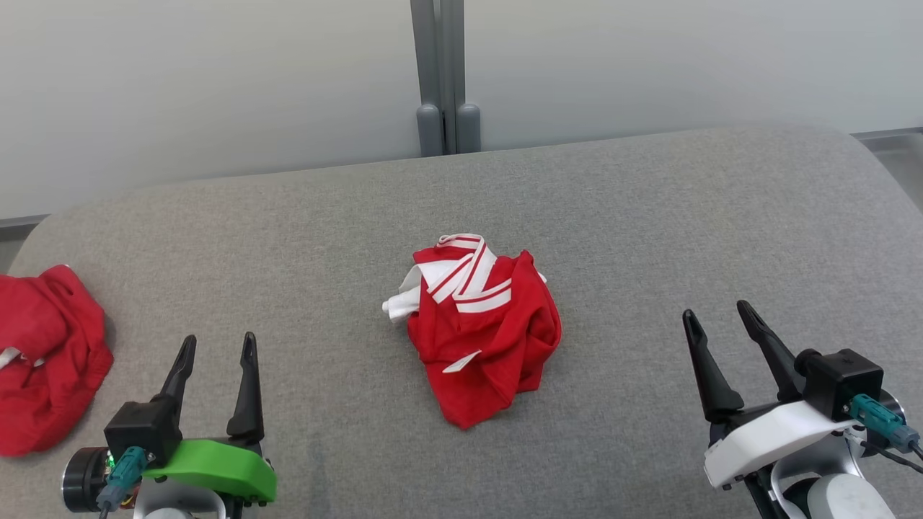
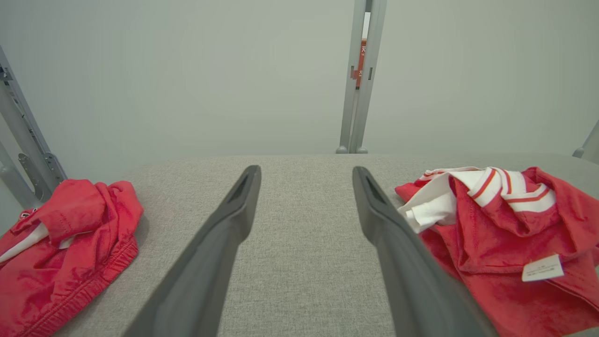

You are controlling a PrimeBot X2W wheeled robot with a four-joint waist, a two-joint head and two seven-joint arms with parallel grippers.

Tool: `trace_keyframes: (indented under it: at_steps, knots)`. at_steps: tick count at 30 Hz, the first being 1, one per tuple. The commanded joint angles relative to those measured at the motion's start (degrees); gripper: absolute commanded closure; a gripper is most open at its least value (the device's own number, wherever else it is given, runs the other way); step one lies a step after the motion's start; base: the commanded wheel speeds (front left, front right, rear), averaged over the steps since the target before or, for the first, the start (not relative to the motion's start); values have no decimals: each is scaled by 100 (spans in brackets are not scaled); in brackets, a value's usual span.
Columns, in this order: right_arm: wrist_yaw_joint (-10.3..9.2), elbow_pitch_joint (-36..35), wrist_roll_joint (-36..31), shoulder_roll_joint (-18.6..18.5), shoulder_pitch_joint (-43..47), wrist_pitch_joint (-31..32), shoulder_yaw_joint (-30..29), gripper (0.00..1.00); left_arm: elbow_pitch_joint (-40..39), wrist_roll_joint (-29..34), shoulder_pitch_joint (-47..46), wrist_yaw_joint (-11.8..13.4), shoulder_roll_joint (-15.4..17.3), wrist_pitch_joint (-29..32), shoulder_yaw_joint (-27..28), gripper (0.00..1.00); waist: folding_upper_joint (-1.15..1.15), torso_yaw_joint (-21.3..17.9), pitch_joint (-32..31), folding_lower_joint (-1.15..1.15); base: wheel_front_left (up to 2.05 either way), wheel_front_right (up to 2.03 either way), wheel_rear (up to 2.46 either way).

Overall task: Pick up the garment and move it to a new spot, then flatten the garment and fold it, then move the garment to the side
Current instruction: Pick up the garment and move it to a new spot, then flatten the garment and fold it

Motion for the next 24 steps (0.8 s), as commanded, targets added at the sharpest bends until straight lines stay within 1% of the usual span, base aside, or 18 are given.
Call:
trace_keyframes:
  at_steps: [1, 16, 20, 24]
  knots:
    - [3, -41, -31, 7, 88, 27, -7, 0, -30, -8, 102, 29, 54, 28, -1, 0, 0, -11, -20, 0, 0, 0, 0]
    - [3, -47, -22, -10, 17, 83, 16, 0, -107, -13, 84, 104, 83, 99, -86, 0, 0, 19, 18, 0, 0, 0, 0]
    - [3, 8, -9, -66, -73, 176, 217, 0, -180, 36, -24, 111, 82, 120, -144, 0, 0, 91, 109, 0, 0, 0, 0]
    - [3, 136, 85, -120, -246, 299, 687, 0, -281, 116, -255, 97, 44, 147, -231, 0, 0, 241, 375, 0, 0, 0, 0]
